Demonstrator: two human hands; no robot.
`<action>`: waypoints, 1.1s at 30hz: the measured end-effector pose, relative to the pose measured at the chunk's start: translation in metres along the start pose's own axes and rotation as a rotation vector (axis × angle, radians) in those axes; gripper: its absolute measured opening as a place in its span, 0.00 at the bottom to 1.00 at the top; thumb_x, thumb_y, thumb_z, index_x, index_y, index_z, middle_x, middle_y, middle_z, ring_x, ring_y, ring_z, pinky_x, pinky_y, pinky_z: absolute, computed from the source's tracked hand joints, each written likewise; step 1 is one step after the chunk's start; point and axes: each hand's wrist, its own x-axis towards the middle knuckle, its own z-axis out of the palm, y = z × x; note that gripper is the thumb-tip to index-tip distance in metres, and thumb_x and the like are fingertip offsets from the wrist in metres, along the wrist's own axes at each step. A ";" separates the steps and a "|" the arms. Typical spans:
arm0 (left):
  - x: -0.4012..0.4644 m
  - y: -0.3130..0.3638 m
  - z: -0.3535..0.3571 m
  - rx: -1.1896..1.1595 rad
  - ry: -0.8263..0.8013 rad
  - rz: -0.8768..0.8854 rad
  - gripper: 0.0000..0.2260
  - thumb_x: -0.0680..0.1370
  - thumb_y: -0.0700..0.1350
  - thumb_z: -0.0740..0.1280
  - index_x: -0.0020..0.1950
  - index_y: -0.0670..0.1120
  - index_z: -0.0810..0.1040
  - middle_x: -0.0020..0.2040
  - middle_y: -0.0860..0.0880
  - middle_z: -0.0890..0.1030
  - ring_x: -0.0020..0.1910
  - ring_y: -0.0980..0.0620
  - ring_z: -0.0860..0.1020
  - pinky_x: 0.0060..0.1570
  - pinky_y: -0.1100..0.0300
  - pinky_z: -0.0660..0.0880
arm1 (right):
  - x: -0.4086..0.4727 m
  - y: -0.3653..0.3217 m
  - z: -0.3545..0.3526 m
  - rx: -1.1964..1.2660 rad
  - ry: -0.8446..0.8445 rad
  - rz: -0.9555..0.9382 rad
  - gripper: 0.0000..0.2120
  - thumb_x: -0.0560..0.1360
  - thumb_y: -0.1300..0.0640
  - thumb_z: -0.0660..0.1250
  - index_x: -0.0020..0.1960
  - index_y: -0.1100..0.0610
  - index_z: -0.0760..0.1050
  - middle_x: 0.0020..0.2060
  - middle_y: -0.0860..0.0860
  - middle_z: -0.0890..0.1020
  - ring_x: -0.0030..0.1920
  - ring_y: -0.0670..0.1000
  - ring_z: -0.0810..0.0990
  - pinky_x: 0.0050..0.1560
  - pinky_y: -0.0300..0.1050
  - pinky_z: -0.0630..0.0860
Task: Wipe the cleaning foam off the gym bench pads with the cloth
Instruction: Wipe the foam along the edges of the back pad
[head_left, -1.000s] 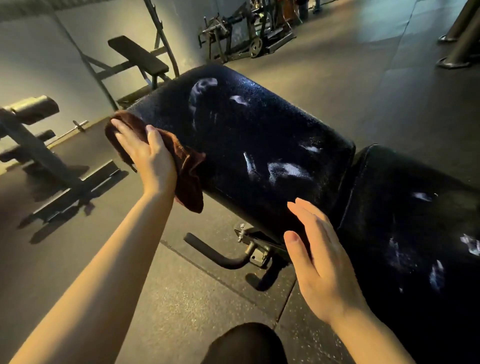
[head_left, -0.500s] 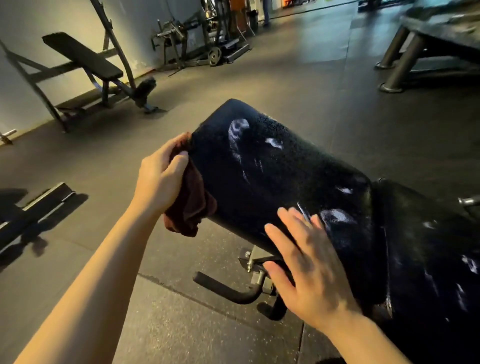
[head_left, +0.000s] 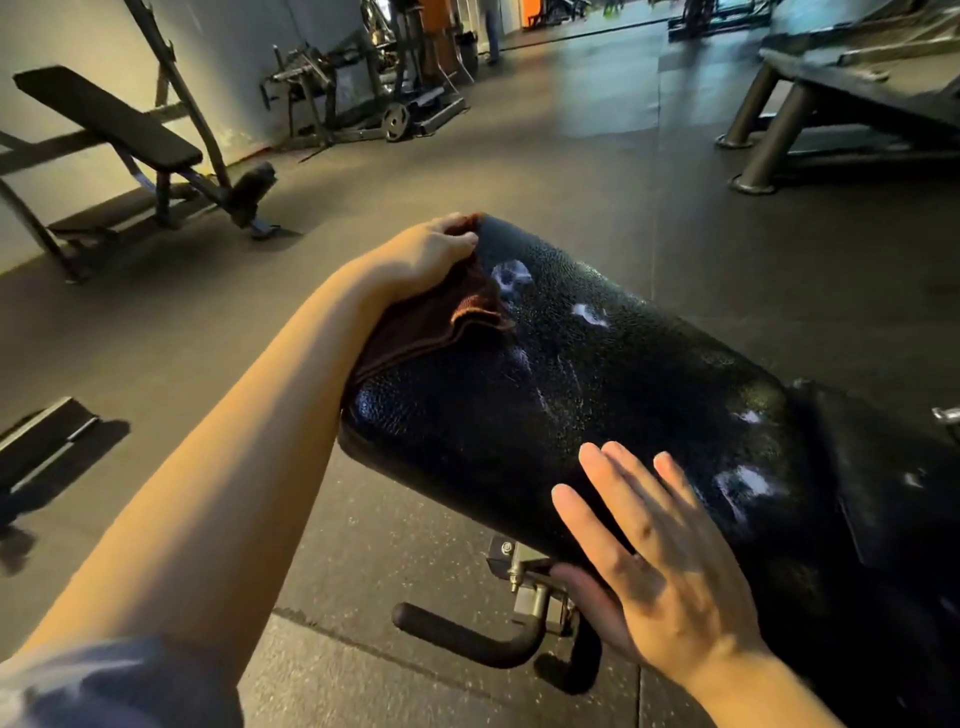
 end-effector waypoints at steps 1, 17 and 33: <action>-0.005 0.000 0.000 -0.016 0.014 0.000 0.16 0.83 0.46 0.57 0.72 0.48 0.68 0.54 0.48 0.74 0.39 0.56 0.73 0.33 0.69 0.68 | -0.001 -0.001 -0.001 0.004 -0.003 -0.002 0.26 0.80 0.46 0.62 0.73 0.53 0.60 0.72 0.56 0.62 0.75 0.55 0.61 0.74 0.56 0.57; -0.153 -0.018 0.019 0.009 0.147 -0.104 0.25 0.83 0.54 0.53 0.78 0.58 0.50 0.74 0.50 0.67 0.68 0.45 0.70 0.68 0.47 0.67 | -0.003 -0.010 -0.007 0.035 0.030 0.028 0.30 0.77 0.43 0.63 0.73 0.56 0.60 0.72 0.57 0.65 0.73 0.57 0.64 0.73 0.58 0.59; -0.014 0.002 0.006 0.318 0.035 -0.118 0.20 0.84 0.54 0.50 0.66 0.42 0.69 0.63 0.40 0.74 0.52 0.46 0.71 0.47 0.59 0.62 | 0.004 -0.009 -0.001 -0.067 0.012 0.092 0.26 0.80 0.43 0.57 0.72 0.56 0.63 0.70 0.58 0.70 0.72 0.57 0.66 0.71 0.59 0.62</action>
